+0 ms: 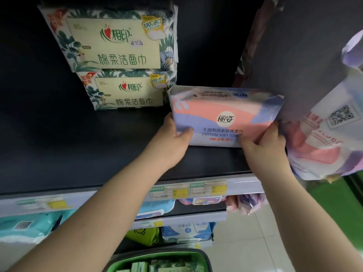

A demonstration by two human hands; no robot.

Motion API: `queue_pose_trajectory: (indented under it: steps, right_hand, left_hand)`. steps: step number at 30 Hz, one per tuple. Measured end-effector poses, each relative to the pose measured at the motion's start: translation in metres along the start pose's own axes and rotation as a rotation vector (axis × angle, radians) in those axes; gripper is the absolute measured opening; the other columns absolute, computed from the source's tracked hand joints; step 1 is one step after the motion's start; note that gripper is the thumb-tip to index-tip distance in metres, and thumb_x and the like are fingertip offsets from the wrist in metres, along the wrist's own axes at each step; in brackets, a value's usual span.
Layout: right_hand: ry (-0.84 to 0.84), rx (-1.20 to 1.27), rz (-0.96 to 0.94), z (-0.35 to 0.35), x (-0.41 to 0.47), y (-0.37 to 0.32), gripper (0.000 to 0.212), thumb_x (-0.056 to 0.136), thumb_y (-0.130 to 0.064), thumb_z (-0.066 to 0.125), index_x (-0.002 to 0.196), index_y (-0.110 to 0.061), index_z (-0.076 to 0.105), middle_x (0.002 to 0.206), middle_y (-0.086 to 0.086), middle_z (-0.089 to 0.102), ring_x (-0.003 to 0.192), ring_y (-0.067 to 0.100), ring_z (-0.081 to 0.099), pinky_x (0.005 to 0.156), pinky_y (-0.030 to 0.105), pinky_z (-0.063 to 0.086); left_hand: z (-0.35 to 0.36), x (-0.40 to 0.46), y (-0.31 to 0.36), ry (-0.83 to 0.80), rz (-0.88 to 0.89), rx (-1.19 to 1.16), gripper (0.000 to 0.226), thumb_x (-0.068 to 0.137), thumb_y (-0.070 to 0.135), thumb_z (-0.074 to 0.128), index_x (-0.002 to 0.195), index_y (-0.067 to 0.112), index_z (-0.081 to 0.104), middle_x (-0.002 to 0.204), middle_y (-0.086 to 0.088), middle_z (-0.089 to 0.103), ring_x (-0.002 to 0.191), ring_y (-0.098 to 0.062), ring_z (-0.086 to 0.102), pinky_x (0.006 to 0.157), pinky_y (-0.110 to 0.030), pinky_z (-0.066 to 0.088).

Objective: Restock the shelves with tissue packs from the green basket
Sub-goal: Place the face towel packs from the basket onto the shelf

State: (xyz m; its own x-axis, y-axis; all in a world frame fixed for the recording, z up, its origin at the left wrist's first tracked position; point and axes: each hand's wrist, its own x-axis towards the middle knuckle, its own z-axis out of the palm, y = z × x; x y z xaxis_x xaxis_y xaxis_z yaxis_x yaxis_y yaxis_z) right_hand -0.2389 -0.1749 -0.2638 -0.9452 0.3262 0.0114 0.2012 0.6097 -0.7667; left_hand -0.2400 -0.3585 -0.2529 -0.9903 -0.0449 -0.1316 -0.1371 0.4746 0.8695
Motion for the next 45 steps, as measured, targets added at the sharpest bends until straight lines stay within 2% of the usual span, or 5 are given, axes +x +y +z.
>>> queue_pose_trajectory:
  steps: [11,20,27,34,45]
  right_hand:
    - [0.098,-0.004,0.031,0.027,0.045,0.001,0.078,0.091,-0.031,0.051,0.145,0.005,0.008,0.143,0.028,0.032,0.131,0.041,0.032,0.106,0.039,0.028]
    - [0.044,-0.079,-0.07,0.052,0.065,-0.013,0.088,0.094,-0.039,0.047,0.143,0.009,-0.007,0.154,0.027,0.002,0.143,0.032,0.01,0.113,0.031,0.013]
    - [-0.076,-0.382,-0.211,0.057,0.07,-0.009,0.068,0.093,-0.049,0.04,0.149,-0.031,0.006,0.155,0.005,0.02,0.14,0.025,0.021,0.106,0.049,0.026]
    - [-0.133,-0.494,-0.217,0.058,0.069,-0.01,0.069,0.092,-0.052,0.039,0.148,-0.037,0.001,0.156,0.001,0.016,0.142,0.025,0.014,0.107,0.05,0.021]
    - [-0.056,-0.732,-0.212,0.069,0.084,-0.021,0.067,0.093,-0.053,0.037,0.148,-0.034,0.004,0.15,0.019,0.02,0.134,0.033,0.021,0.101,0.047,0.028]
  left_hand:
    - [0.019,0.068,0.007,0.078,-0.081,0.225,0.046,0.096,0.035,0.039,0.136,0.011,0.033,0.136,-0.012,0.046,0.124,-0.034,0.042,0.103,-0.041,0.036]
    - [0.024,0.098,0.007,0.27,-0.082,0.302,0.041,0.096,0.038,0.038,0.122,0.007,0.046,0.126,-0.016,0.051,0.113,-0.034,0.051,0.078,-0.033,0.037]
    - [0.027,0.095,-0.01,0.604,0.01,0.318,0.023,0.092,0.032,0.046,0.076,0.016,0.049,0.085,-0.005,0.058,0.08,-0.028,0.053,0.057,-0.028,0.024]
    - [0.036,0.087,-0.012,0.527,0.388,0.369,0.015,0.085,0.019,0.053,0.093,0.01,0.061,0.094,-0.005,0.063,0.086,-0.025,0.059,0.064,-0.032,0.044]
    - [0.042,0.104,-0.019,0.343,0.314,0.711,0.053,0.09,0.022,0.042,0.142,0.019,0.033,0.14,-0.002,0.043,0.114,-0.027,0.053,0.072,-0.033,0.044]
